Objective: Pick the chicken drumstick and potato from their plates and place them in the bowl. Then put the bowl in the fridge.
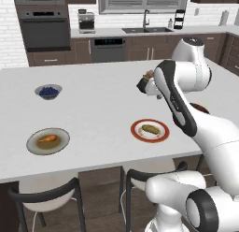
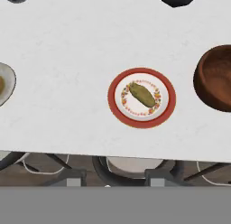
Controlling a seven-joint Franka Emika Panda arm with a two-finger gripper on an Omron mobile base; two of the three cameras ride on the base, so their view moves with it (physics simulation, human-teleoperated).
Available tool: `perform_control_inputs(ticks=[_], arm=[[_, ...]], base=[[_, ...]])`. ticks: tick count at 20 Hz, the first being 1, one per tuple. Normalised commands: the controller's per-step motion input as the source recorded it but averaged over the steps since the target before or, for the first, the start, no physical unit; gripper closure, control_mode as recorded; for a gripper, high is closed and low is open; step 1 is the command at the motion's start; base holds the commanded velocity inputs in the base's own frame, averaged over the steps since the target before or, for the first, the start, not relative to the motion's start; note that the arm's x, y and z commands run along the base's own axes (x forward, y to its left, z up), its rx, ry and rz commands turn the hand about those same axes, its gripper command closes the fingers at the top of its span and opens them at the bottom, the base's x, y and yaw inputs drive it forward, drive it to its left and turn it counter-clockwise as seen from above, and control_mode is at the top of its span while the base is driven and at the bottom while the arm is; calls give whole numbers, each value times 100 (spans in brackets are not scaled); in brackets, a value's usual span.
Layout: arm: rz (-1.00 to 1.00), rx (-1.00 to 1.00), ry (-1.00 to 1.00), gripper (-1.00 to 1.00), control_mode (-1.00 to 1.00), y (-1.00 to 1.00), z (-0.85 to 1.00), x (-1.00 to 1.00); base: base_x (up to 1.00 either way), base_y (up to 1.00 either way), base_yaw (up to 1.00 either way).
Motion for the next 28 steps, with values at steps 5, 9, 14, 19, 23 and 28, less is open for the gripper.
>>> perform_control_inputs(ticks=[5, 9, 14, 19, 23, 28], arm=[[1, 0, 3, -100, -100, -1, -1, 24], [0, -11, 11, -100, -100, -5, -46, 54], [1, -20, 10, -100, -100, -2, -76, 40], [7, -2, 2, -100, -100, -19, -66, 20], [9, 0, 6, -100, -100, -33, -64, 37], [5, 0, 3, -100, -100, -15, -50, 58]], base=[[0, 0, 0], [0, 0, 0], [0, 0, 0], [0, 0, 0], [0, 0, 0], [0, 0, 0]])
